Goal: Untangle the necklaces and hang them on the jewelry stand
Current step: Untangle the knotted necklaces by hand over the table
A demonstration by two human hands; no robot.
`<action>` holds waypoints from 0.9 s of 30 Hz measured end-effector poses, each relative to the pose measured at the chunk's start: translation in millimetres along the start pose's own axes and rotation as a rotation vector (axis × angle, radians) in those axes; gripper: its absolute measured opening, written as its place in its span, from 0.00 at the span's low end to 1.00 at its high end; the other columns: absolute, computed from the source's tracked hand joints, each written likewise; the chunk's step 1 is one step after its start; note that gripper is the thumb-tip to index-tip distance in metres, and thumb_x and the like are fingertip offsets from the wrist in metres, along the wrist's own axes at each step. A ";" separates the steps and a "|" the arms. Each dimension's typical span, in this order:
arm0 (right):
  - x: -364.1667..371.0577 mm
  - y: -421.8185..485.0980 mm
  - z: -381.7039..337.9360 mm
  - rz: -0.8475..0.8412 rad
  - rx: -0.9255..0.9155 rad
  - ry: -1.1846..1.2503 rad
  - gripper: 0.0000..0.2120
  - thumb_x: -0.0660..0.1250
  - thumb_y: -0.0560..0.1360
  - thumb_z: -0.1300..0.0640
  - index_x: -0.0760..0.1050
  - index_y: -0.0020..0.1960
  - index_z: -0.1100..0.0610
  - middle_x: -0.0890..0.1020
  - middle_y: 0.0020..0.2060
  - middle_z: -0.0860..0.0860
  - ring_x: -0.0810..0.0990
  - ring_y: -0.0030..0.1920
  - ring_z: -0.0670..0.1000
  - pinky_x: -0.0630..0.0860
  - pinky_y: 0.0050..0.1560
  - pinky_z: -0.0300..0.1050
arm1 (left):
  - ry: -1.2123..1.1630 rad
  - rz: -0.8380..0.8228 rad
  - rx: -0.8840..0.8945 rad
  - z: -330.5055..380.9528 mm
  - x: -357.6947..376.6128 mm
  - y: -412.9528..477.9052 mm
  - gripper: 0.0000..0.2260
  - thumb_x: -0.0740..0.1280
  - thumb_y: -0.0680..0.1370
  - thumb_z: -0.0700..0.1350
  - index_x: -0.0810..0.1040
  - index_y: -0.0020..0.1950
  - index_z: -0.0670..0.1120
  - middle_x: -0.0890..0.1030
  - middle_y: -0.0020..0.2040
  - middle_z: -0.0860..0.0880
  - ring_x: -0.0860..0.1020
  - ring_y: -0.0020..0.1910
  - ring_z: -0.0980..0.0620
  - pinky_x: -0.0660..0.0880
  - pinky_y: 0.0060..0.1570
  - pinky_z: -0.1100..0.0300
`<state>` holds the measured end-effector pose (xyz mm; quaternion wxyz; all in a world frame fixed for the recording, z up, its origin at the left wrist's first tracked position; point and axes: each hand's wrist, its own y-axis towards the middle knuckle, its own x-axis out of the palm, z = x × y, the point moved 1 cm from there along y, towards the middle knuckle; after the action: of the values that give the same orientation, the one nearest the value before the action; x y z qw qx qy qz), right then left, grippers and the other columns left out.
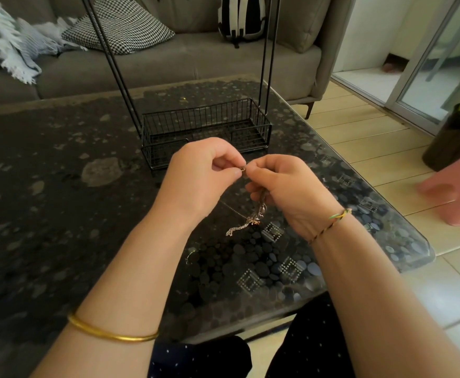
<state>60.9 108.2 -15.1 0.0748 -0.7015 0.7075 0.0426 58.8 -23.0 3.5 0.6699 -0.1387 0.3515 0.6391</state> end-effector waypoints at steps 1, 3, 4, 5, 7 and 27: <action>0.2 0.4 0.2 -0.004 0.008 0.013 0.10 0.63 0.76 0.61 0.74 0.36 0.55 0.75 0.31 0.51 0.73 0.39 0.54 0.71 0.44 0.48 | -0.001 -0.003 0.006 0.1 -0.1 0.1 0.06 0.70 0.74 0.40 0.81 0.45 0.51 0.80 0.40 0.55 0.78 0.40 0.58 0.75 0.41 0.65; 0.2 0.9 -0.1 -0.011 0.019 0.032 0.10 0.62 0.77 0.62 0.74 0.37 0.56 0.75 0.31 0.51 0.73 0.38 0.53 0.72 0.44 0.48 | -0.008 -0.001 0.012 0.4 -0.2 0.3 0.06 0.70 0.73 0.39 0.80 0.43 0.50 0.80 0.40 0.54 0.78 0.40 0.57 0.76 0.41 0.63; 0.0 0.9 -0.8 -0.015 0.026 0.046 0.09 0.62 0.77 0.62 0.74 0.38 0.57 0.74 0.30 0.51 0.73 0.36 0.52 0.72 0.43 0.47 | -0.009 0.004 0.013 0.3 -0.3 0.5 0.06 0.70 0.73 0.39 0.79 0.43 0.50 0.79 0.40 0.54 0.78 0.40 0.57 0.76 0.41 0.63; -0.1 0.7 -1.6 -0.018 0.037 0.065 0.09 0.62 0.77 0.62 0.74 0.39 0.57 0.73 0.29 0.50 0.73 0.34 0.50 0.71 0.41 0.46 | -0.009 0.010 0.013 0.2 -0.2 0.7 0.06 0.71 0.73 0.39 0.79 0.43 0.50 0.80 0.40 0.54 0.78 0.40 0.58 0.76 0.42 0.63; 0.2 0.7 -2.2 -0.019 0.057 0.092 0.10 0.62 0.77 0.59 0.74 0.38 0.58 0.70 0.27 0.50 0.72 0.30 0.48 0.70 0.39 0.46 | -0.011 0.023 0.008 -0.2 0.2 0.7 0.06 0.71 0.73 0.38 0.80 0.43 0.49 0.80 0.39 0.55 0.78 0.39 0.59 0.76 0.41 0.67; 2.1 1.6 -0.3 0.006 -0.034 -0.148 0.12 0.63 0.76 0.57 0.75 0.35 0.57 0.71 0.25 0.49 0.72 0.28 0.48 0.67 0.30 0.36 | 0.155 0.074 0.035 2.0 3.2 -1.5 0.05 0.67 0.75 0.40 0.78 0.43 0.50 0.77 0.40 0.56 0.75 0.40 0.60 0.70 0.39 0.74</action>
<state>59.3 106.1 -15.3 0.1147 -0.6954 0.7014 0.1067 60.6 -19.5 2.5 0.6189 -0.1628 0.4185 0.6445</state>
